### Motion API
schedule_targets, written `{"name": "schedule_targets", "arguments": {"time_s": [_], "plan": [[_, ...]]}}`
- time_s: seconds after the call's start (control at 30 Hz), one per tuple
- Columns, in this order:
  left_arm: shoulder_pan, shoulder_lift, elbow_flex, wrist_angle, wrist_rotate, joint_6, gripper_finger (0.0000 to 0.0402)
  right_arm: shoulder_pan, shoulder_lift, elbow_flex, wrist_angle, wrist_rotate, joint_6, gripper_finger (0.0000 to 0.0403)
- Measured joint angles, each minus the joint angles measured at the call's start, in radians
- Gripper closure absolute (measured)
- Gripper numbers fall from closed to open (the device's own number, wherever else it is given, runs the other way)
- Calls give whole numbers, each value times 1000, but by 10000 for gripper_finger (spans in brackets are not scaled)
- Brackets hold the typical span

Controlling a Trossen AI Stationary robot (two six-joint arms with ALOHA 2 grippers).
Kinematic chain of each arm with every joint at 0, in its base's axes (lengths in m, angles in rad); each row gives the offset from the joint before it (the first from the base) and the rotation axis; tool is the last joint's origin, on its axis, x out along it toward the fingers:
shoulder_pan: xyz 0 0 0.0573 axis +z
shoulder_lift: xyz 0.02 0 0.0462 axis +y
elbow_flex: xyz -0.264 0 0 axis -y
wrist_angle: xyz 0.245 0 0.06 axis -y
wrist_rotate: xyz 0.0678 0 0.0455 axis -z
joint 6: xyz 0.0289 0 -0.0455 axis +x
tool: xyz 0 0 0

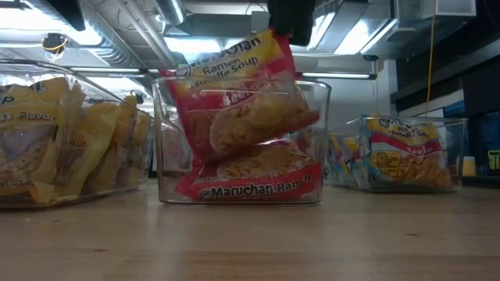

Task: Sort Maruchan noodles
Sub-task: Put the red noodle pack into the middle transparent bin

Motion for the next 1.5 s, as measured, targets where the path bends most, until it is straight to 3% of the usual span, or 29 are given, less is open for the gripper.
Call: {"name": "schedule_targets", "arguments": {"time_s": [0.5,1.03,1.3,1.5], "plan": [[0,0,0,-7,0,0,399,-16,1,-190,72,-10,23,403],[2,0,0,-7,0,0,399,-20,54,-240,137,-127,8,403],[37,0,0,-7,1,32,399,-30,56,-232,223,-55,-15,403],[64,0,0,-7,2,36,399,-33,56,-231,153,-15,-13,387]]}}
